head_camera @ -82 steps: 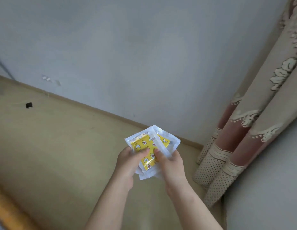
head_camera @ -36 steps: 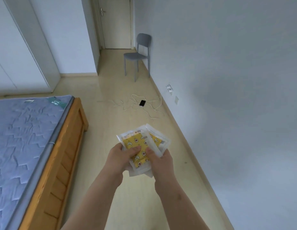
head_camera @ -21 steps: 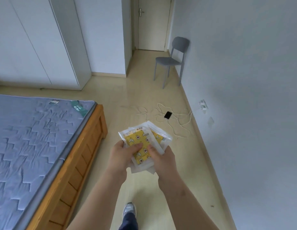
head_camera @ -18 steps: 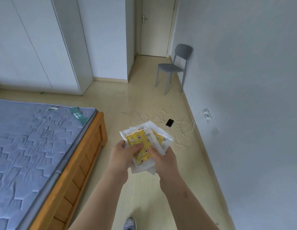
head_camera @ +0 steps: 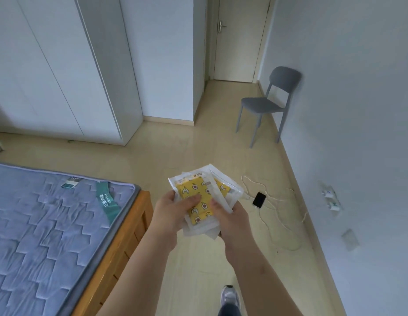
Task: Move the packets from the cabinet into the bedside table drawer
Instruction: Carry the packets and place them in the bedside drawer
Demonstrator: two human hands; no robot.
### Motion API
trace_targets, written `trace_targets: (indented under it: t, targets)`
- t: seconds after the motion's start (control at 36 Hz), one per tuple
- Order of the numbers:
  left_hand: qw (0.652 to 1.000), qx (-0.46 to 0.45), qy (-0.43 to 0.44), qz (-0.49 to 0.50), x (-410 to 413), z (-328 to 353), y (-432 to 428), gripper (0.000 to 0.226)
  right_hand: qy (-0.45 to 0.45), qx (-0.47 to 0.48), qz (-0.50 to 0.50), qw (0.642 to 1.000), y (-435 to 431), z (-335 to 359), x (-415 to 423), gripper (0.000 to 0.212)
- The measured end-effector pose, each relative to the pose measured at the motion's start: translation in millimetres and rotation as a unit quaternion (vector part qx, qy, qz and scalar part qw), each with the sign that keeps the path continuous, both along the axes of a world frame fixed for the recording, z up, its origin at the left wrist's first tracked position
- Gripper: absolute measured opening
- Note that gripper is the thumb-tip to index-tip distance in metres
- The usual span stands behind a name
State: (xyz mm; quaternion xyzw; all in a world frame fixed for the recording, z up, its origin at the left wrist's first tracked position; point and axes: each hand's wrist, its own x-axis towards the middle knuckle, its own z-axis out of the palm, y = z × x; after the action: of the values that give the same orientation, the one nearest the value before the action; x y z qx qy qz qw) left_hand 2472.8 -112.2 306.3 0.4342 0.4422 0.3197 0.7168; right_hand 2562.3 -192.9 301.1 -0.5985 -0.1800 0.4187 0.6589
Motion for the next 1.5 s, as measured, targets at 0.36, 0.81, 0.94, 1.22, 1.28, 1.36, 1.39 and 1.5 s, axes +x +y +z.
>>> trace_targets:
  t: [0.36, 0.81, 0.94, 1.22, 1.28, 1.36, 1.39, 1.5]
  targets:
    - [0.996, 0.003, -0.004, 0.087, 162, 15, 216, 0.012, -0.023, -0.002, 0.062, 0.998, 237, 15, 174, 0.015]
    - [0.98, 0.002, -0.003, 0.198, 165, 12, 532, 0.014, -0.041, -0.029, 0.168, 0.984, 578, 9, 186, 0.012]
    - [0.977, 0.023, -0.019, 0.212, 158, 27, 629, 0.011, -0.036, -0.014, 0.174, 0.984, 681, 20, 179, 0.012]
    - [0.958, -0.02, 0.001, 0.286, 129, 4, 785, 0.011, -0.02, -0.035, 0.243, 0.969, 853, -1, 155, 0.01]
    - [0.951, -0.018, 0.004, 0.308, 124, 0, 824, 0.013, -0.021, -0.031, 0.262, 0.964, 894, -2, 150, 0.011]
    - [0.943, -0.016, 0.002, 0.332, 119, 1, 882, 0.013, -0.022, -0.027, 0.287, 0.957, 960, 0, 145, 0.01]
    - [0.94, -0.017, 0.002, 0.341, 117, 3, 901, 0.012, -0.022, -0.03, 0.296, 0.954, 981, 2, 143, 0.01]
    - [0.918, -0.013, 0.003, 0.396, 95, 12, 963, 0.01, -0.018, -0.033, 0.349, 0.936, 1060, 12, 120, 0.013]
